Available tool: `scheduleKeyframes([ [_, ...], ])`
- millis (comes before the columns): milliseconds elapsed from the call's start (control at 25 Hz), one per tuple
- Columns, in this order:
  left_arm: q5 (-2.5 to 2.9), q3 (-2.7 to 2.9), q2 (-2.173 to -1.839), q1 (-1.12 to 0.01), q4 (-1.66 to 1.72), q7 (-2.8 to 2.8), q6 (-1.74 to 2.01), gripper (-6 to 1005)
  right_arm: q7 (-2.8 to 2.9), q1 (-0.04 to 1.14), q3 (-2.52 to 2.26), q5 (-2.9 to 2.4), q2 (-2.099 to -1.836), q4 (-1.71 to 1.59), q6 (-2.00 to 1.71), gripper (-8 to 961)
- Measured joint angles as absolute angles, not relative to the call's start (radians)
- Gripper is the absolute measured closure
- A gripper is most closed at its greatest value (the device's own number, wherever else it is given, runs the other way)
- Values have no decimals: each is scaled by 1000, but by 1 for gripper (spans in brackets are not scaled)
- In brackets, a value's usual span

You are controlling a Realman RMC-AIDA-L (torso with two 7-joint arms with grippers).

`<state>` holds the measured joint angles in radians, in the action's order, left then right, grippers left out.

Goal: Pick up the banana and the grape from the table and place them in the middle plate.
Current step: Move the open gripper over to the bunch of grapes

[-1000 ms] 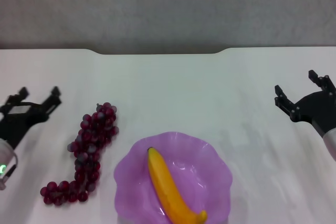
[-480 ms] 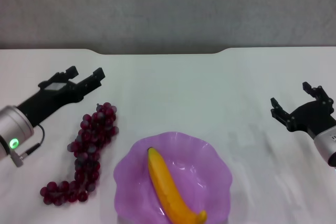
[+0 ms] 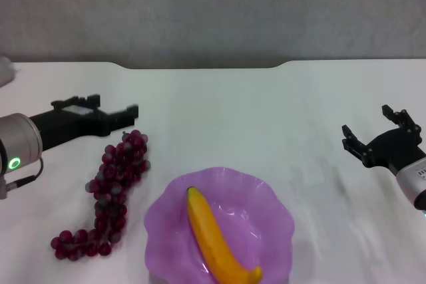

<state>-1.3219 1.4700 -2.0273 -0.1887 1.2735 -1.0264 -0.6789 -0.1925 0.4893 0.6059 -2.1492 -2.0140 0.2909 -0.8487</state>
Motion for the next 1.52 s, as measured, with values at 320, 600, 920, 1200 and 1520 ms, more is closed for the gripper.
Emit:
scheduleKeyframes([
  [320,-669,1506,-2034,-267,1453,-630,-937,106,-193,492,606,-2149,-2014,290,-841,78],
  [600,-369,1661,-2037,-294,1561,-441,-1027,106,-193,500,606,-2149,-2015,291,-835,78],
  [920,-384,1666,-2041,-429,1385,-391,-1023,105,-195,503,606,-2149,-2016,292,-835,77],
  [1200,-385,1656,-2040,-481,1237,-369,-957,110,-197,504,606,-2151,-2017,293,-836,77],
  [1520,-373,1654,-2038,-481,1149,-368,-894,116,-197,503,605,-2151,-2016,293,-836,77],
])
